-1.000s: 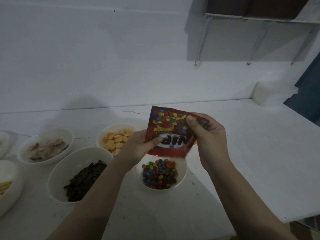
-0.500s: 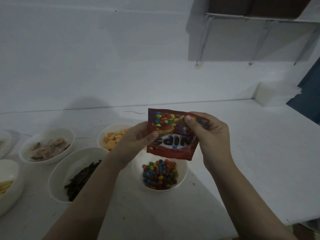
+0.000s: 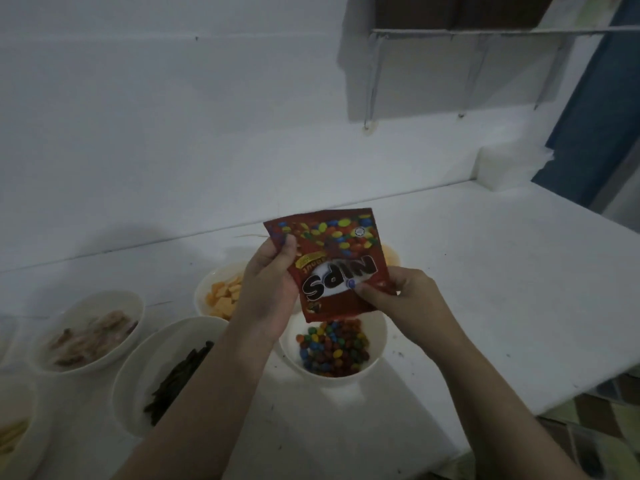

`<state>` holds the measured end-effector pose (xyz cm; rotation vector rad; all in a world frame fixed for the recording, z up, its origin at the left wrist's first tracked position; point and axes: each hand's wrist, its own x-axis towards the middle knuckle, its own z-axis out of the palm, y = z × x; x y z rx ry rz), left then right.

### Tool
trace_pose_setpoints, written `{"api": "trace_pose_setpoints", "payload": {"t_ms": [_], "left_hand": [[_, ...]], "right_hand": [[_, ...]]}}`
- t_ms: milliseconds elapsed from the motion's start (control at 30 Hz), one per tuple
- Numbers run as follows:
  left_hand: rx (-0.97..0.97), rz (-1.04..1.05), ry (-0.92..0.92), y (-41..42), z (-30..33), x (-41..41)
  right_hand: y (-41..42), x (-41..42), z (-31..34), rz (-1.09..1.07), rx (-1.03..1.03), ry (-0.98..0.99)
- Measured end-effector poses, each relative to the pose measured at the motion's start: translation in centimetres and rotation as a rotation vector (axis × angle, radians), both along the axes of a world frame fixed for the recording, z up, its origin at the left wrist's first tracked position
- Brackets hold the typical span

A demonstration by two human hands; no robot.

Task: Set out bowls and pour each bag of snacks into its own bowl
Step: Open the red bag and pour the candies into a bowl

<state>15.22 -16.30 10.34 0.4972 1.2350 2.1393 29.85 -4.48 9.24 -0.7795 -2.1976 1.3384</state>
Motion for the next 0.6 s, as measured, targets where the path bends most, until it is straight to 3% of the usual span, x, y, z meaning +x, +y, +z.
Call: {"api": "trace_pose_setpoints", "payload": {"t_ms": [67, 233, 333, 600], "left_hand": [[-0.023, 0.002, -0.007, -0.1, 0.2, -0.2], [0.134, -0.157, -0.225, 0.3, 0.2, 0.3], [0.136, -0.267, -0.232, 1.2, -0.1, 1.8], [-0.079, -0.487, 0.091, 6.0, -1.1, 10.4]], "right_hand": [[-0.4, 0.5, -0.2, -0.037, -0.052, 0.014], [-2.3, 2.6, -1.3, -0.212, -0.37, 0.255], [-3.2, 4.8, -1.3, -0.352, -0.472, 0.421], [-2.9, 14.1, -1.0, -0.781, -0.251, 0.639]]}}
